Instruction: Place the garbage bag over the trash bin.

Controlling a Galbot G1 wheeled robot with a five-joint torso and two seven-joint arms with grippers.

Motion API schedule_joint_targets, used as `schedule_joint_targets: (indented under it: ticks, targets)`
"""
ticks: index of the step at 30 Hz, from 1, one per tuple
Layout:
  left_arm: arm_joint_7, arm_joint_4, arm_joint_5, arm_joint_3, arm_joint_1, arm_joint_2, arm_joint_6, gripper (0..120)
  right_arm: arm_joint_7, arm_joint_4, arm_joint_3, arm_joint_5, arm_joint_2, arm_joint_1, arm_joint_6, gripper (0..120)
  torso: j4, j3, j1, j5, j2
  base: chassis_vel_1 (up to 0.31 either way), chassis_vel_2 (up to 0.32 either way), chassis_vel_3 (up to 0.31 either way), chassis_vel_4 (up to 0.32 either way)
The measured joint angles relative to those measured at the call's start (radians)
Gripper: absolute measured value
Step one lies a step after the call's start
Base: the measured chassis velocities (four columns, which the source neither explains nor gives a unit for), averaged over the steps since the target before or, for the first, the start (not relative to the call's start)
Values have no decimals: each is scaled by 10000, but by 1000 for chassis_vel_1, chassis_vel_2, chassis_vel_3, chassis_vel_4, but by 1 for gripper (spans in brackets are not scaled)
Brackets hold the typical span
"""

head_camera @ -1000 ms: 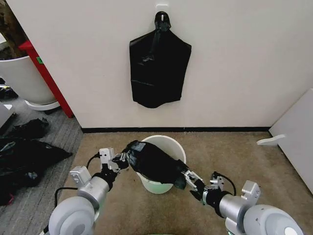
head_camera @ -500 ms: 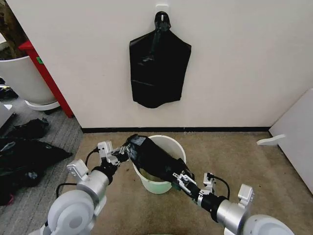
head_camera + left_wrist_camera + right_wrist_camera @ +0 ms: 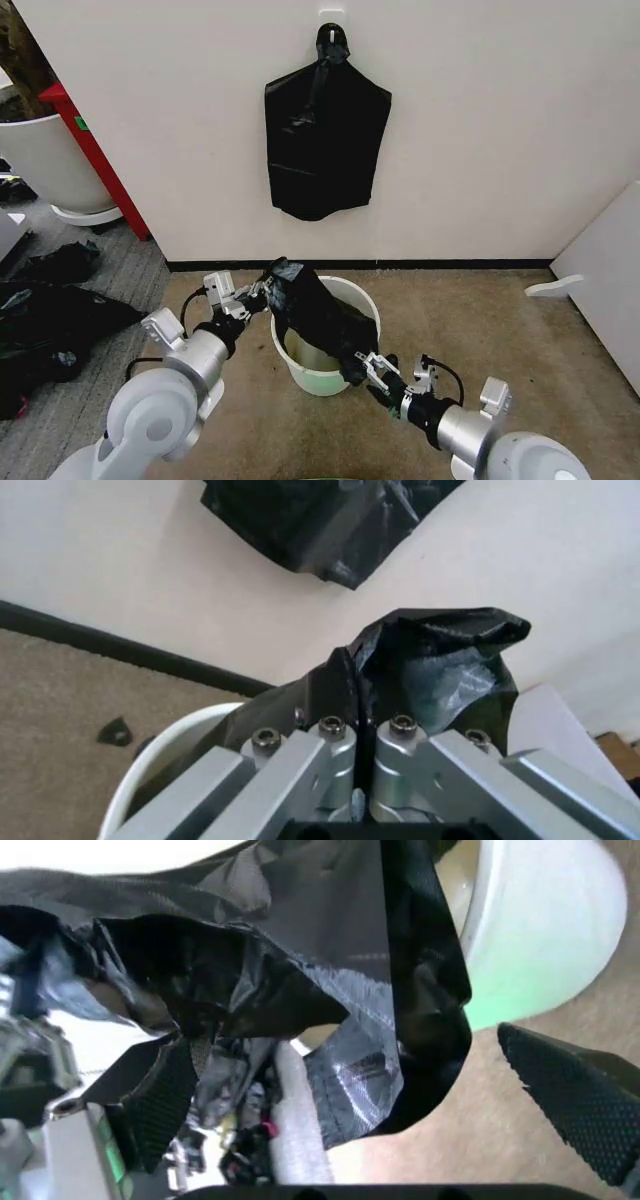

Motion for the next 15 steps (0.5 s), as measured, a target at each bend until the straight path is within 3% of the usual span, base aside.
schedule_joint_targets:
  ticks: [4,15]
  targets:
    - [-83,-1,-93,22,-307,59,22,0,-326,111,-298,-878,-78,-93,-207,100,0,0,0,0,0,0,0,0,0]
    - [-151,-18,-201,64,-516,122,131,0,-347,83,-500,-1373,-71,25,-159,100,0,0,0,-1,0,0,0,0,0]
